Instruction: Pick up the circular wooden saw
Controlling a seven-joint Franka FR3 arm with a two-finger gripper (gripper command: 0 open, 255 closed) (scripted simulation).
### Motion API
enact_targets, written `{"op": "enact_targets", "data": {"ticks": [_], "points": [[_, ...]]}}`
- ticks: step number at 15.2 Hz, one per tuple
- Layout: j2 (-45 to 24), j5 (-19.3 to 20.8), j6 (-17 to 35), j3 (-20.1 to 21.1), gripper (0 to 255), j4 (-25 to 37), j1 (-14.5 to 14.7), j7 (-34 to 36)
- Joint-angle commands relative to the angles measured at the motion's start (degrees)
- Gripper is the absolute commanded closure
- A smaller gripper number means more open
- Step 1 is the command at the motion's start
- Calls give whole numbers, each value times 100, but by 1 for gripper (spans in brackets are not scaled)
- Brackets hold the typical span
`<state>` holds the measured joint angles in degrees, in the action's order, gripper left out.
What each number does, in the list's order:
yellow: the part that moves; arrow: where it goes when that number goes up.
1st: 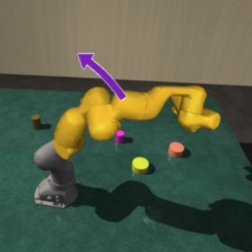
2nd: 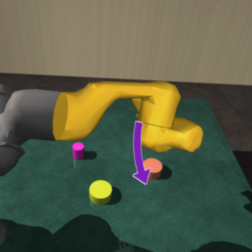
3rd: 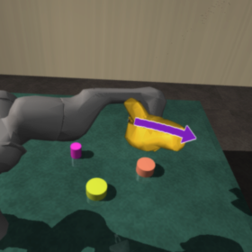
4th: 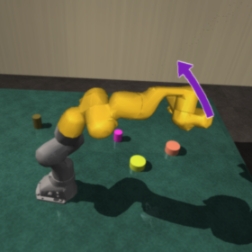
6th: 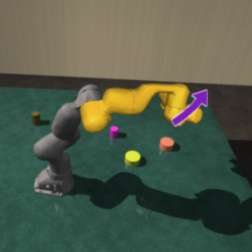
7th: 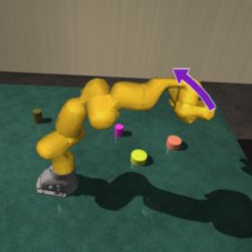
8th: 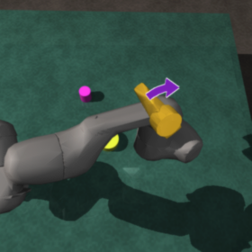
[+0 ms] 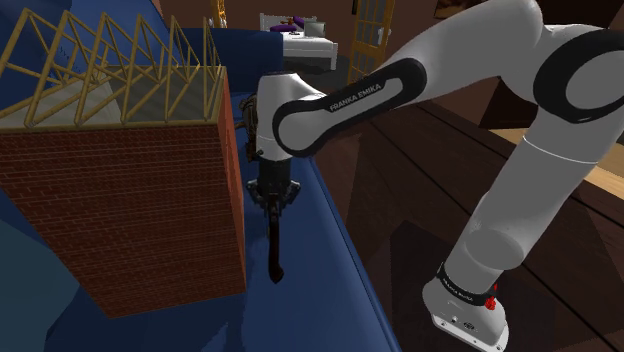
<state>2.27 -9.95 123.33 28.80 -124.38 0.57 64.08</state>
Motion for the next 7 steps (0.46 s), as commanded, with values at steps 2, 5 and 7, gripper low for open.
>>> {"op": "enact_targets", "data": {"ticks": [2,5,7], "points": [[121,-43,-234,-13,255,122,-5,-10],[214,-69,-466,-30,255,268,-13,-12],[218,-70,-477,-31,255,276,-13,-12]]}}
